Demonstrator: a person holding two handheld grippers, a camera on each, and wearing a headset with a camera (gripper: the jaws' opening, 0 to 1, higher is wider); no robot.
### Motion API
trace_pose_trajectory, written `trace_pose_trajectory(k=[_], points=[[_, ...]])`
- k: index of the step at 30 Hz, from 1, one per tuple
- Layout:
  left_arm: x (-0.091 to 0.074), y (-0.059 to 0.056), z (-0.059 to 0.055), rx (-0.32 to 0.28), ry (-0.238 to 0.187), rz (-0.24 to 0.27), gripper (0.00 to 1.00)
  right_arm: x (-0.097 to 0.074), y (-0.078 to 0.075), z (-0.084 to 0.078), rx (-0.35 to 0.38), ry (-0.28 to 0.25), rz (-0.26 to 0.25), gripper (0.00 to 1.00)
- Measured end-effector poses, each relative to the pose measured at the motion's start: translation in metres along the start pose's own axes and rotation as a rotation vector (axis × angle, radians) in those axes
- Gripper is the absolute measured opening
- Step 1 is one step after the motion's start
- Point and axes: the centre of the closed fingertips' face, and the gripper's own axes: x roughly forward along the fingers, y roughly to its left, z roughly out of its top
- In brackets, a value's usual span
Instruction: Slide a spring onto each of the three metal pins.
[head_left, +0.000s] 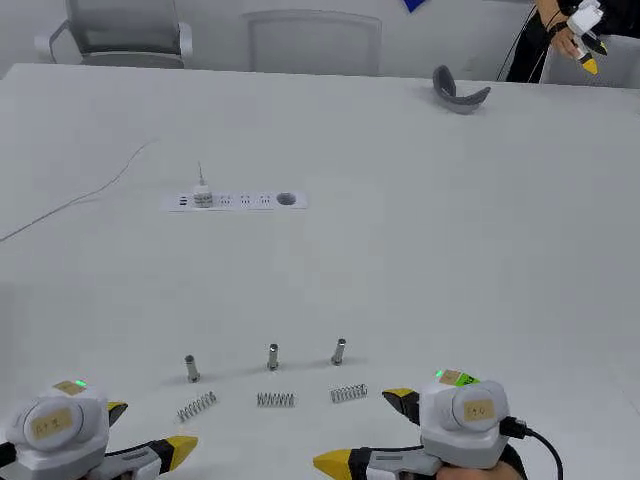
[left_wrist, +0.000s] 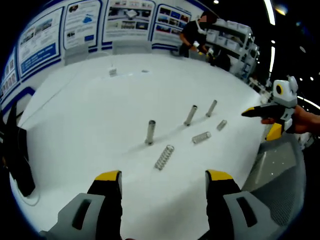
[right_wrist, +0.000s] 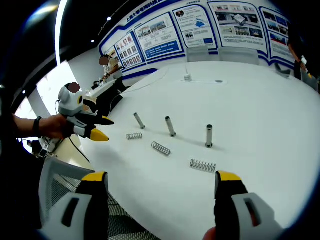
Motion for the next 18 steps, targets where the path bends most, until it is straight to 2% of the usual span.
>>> trace_pose_trajectory(k=[7,18], points=[[-0.004,-0.006,-0.014,0.004,0.018,-0.031,0.76,0.0,0.001,-0.003,-0.01,0.009,0.003,0.9],[-0.006,-0.009,-0.014,0.016,0.019,-0.05,0.78,0.0,0.002,-0.005,-0.016,0.014,0.006,0.9]])
